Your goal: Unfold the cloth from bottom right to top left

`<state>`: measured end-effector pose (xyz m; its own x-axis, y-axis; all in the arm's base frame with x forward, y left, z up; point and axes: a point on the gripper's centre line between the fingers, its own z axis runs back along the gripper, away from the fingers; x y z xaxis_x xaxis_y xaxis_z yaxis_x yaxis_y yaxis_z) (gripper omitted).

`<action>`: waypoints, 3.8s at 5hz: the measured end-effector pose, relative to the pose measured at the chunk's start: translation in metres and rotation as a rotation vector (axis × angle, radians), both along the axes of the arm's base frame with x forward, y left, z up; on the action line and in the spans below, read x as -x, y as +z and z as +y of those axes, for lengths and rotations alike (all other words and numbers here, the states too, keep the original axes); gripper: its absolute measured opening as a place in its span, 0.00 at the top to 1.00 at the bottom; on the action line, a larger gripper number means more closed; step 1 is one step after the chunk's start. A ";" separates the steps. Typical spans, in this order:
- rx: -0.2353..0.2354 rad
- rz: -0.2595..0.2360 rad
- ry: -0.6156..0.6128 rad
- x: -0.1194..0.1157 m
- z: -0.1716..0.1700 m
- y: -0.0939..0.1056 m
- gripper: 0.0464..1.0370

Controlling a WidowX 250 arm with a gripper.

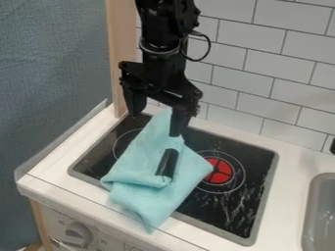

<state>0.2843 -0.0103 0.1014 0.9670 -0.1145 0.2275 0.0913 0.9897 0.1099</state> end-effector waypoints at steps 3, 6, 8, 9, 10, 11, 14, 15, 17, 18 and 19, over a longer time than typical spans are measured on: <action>0.024 0.111 0.006 -0.002 -0.005 -0.048 0.04; -0.025 0.175 -0.018 -0.011 -0.022 -0.084 0.04; -0.036 0.203 0.003 -0.008 -0.020 -0.090 0.08; -0.045 0.210 0.010 -0.007 -0.019 -0.091 0.37; -0.047 0.211 0.004 -0.007 -0.018 -0.091 0.66; -0.045 0.212 -0.002 -0.007 -0.018 -0.091 0.84; -0.011 0.178 0.036 -0.002 0.003 -0.064 0.99; 0.017 0.166 0.084 0.000 0.028 -0.052 0.99; 0.085 0.184 0.133 -0.009 0.086 -0.047 0.99; 0.100 0.222 0.141 -0.016 0.105 -0.065 0.99; 0.109 0.253 0.120 -0.024 0.117 -0.090 0.99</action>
<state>0.3085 0.1063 0.0117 0.9997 0.0156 -0.0182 -0.0158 0.9998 -0.0085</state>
